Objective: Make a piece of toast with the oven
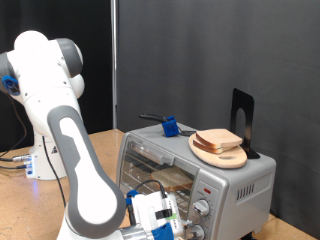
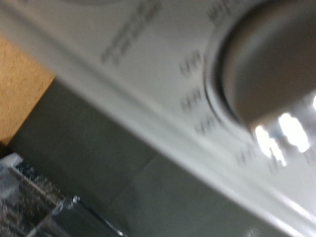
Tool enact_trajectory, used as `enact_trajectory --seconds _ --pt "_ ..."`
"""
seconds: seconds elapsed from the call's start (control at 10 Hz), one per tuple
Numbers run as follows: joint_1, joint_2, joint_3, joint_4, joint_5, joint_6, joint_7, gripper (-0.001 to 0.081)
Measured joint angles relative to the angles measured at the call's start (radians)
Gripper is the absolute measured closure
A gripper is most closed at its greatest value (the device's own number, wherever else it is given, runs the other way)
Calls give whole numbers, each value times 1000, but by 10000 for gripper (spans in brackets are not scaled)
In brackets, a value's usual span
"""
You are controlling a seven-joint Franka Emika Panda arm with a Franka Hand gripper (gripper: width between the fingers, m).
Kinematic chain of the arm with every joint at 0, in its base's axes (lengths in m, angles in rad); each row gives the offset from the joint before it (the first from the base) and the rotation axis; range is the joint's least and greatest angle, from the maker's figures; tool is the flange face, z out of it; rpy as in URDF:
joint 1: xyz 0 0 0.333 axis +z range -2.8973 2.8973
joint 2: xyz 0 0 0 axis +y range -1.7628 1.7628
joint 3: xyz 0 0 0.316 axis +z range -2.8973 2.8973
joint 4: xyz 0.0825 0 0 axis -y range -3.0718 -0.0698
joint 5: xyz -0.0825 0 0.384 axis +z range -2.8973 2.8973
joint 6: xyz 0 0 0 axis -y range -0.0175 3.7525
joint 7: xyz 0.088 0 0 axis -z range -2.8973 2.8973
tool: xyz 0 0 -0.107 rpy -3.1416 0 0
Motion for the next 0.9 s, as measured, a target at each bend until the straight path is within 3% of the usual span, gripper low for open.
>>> enact_trajectory --seconds 0.1,0.2,0.3,0.4,0.5,0.6,0.9 --pt "-8 -2 0 11 0 -6 7 490" --pt "-15 -6 0 19 0 -9 23 490" --pt "-23 -12 -2 21 0 -10 50 288" --pt "-32 -20 -7 21 0 -8 103 153" --pt "-40 -31 -19 19 -3 -7 174 153" --pt "-47 -50 -34 11 -12 -9 247 26" --pt "-73 -112 -69 -16 -52 -53 458 1"
